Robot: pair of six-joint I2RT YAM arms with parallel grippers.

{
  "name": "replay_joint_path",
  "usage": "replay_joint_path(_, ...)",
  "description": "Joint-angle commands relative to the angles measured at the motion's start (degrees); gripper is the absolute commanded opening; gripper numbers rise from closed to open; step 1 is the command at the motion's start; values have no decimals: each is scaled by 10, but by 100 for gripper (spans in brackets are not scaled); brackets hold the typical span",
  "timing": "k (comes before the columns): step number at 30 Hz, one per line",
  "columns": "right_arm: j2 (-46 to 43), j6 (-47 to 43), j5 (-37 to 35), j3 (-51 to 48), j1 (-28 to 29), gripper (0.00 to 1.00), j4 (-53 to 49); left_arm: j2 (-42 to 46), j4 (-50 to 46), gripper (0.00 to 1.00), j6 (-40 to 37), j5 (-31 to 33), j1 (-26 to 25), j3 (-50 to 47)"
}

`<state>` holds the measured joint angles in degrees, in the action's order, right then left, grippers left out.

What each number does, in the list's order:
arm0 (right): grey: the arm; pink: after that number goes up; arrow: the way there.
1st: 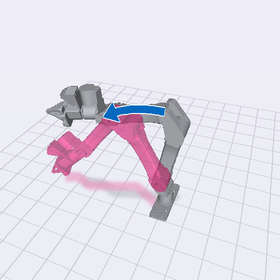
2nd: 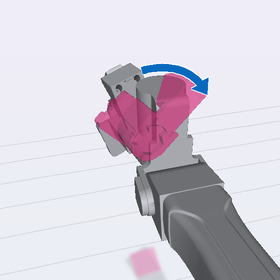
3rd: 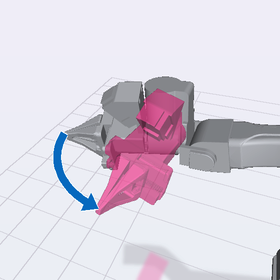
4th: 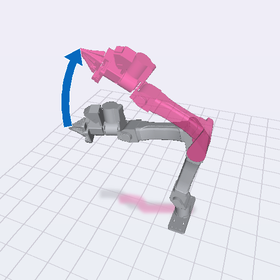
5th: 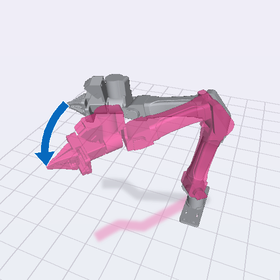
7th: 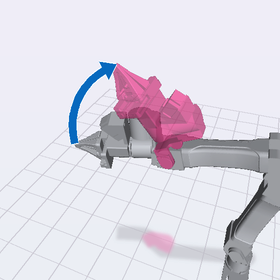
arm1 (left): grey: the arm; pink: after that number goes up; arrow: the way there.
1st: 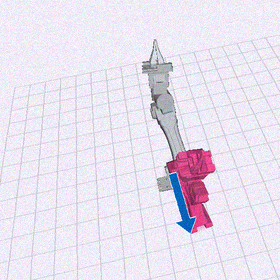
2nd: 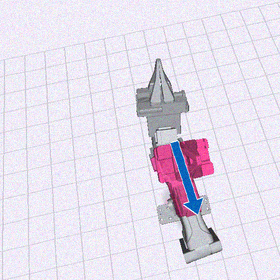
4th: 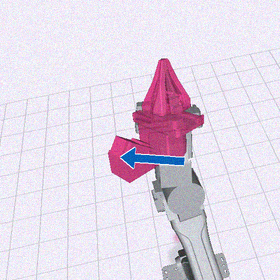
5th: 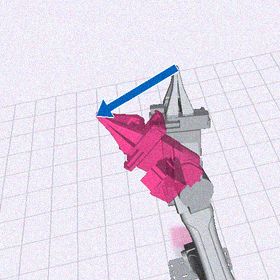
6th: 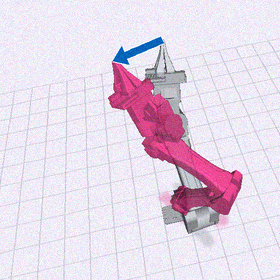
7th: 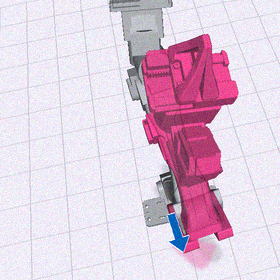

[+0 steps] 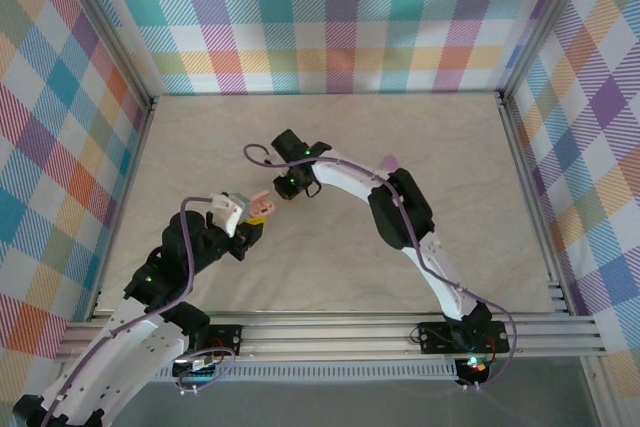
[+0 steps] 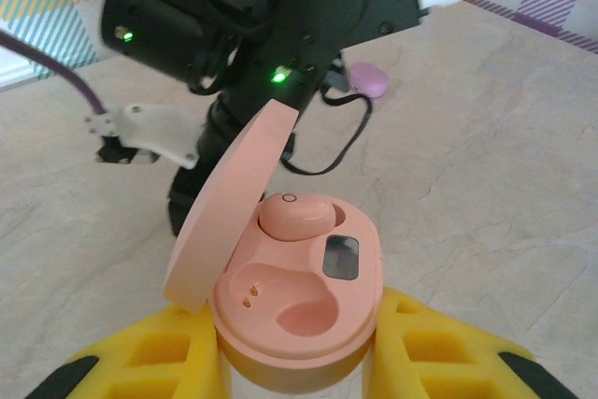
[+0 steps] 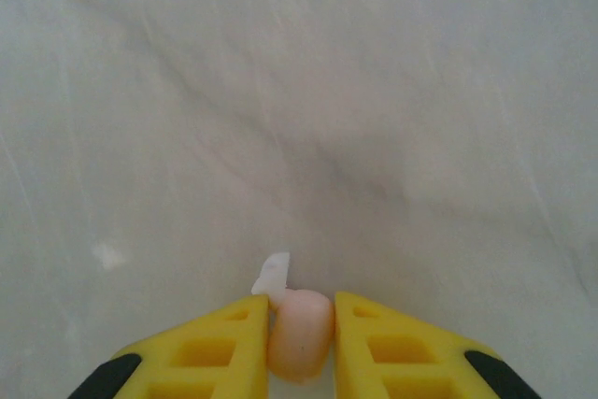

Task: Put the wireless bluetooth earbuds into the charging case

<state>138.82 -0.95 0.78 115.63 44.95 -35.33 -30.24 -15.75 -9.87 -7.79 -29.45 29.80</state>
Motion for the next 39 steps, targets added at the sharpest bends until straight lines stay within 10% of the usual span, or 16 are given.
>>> replay_joint_path(1,-87,-16,9,-104,-33,23,20,-10,27,10,3,-16,-4,10)
replay_joint_path(10,-257,-134,42,-352,-97,27,-4,-65,78,10,5,-45,-4,21)
replay_joint_path(22,-260,-288,25,-381,-107,27,-37,-109,100,10,0,-72,-4,38)
replay_joint_path(31,-334,-130,88,-367,-125,36,-15,-85,75,10,-11,-60,-4,34)
replay_joint_path(39,-436,270,86,-473,-105,34,27,-94,72,10,-24,-59,-4,41)
